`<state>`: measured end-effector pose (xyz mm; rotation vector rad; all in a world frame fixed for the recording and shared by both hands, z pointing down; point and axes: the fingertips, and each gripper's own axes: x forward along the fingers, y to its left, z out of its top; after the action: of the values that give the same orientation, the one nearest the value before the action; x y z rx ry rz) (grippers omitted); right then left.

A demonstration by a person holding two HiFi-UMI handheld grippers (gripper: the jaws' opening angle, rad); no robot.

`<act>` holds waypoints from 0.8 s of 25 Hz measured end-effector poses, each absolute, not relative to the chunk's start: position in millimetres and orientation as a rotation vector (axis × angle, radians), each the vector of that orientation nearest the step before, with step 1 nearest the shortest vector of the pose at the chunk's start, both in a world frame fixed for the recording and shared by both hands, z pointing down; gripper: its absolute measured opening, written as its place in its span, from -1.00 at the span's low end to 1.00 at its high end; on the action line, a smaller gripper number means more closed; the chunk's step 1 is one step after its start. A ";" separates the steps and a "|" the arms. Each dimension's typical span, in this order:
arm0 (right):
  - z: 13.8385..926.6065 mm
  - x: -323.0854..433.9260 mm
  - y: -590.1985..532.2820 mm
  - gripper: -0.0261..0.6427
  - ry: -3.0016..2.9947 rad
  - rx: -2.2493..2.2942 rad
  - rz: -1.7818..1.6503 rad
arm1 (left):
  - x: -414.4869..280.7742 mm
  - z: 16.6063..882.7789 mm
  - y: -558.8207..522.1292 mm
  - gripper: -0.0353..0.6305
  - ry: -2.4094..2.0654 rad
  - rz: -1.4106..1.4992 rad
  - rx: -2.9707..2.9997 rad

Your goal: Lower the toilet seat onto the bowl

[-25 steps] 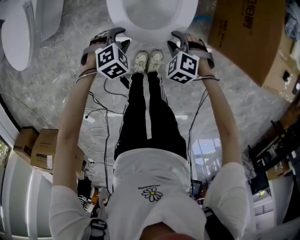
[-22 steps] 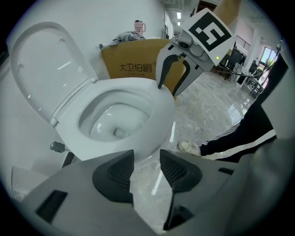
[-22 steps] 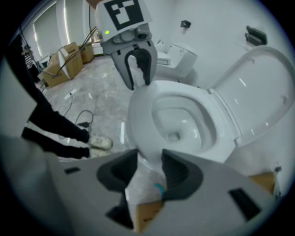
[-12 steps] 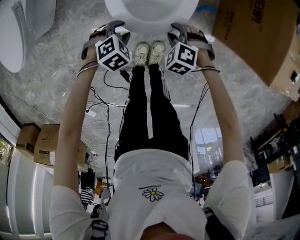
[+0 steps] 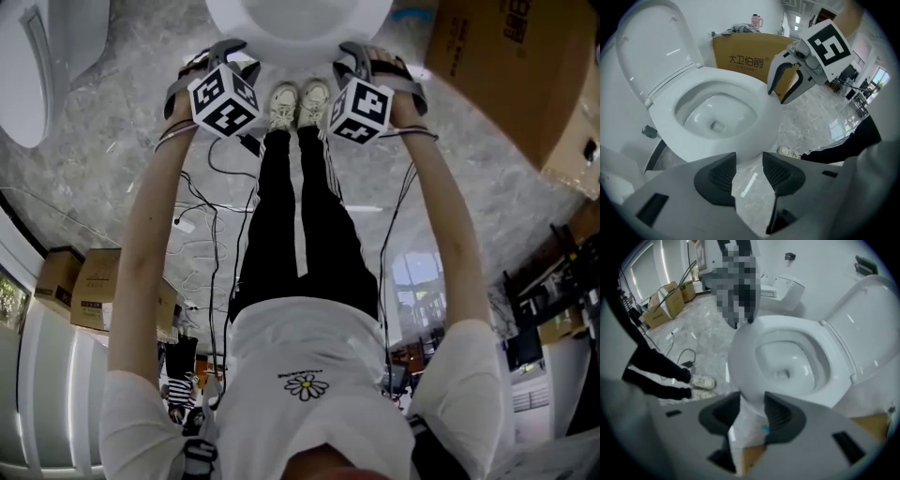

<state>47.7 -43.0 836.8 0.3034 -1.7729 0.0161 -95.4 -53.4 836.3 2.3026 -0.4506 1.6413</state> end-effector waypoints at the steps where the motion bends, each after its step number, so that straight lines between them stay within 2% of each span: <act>1: 836.6 47.7 -42.7 -0.39 -1.772 0.303 0.024 | -95.4 836.0 -53.8 -0.31 -0.464 1.620 2.276; 3: 831.6 49.3 -44.7 -0.44 -1.772 0.331 0.041 | -95.3 832.7 -55.8 -0.31 -0.489 1.586 2.230; 5: 817.0 53.1 -53.0 -0.72 -1.769 0.420 0.044 | -94.3 821.4 -60.3 -0.31 -0.525 1.567 2.226; 7: 794.7 56.9 -65.2 -0.77 -1.755 0.523 0.051 | -92.5 801.8 -67.5 -0.31 -0.569 1.543 2.251; 9: 763.5 54.9 -78.7 -0.79 -1.765 0.618 0.075 | -90.7 774.8 -77.1 -0.33 -0.631 1.502 2.273; 11: 723.5 50.7 -100.2 -0.80 -1.808 0.732 0.094 | -85.6 740.5 -96.8 -0.43 -0.726 1.424 2.301; 16: 597.9 52.4 -125.0 -0.81 -1.927 1.052 0.205 | -61.4 626.0 -112.7 -0.53 -0.875 1.111 2.301; 20: 480.0 52.0 -129.7 -0.81 -2.070 1.327 0.256 | -49.5 498.4 -128.8 -0.80 -1.125 0.756 2.384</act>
<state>52.0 -129.7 480.0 1.3270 -2.0704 0.2559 -49.5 -128.8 498.4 2.3836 -1.1250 0.7556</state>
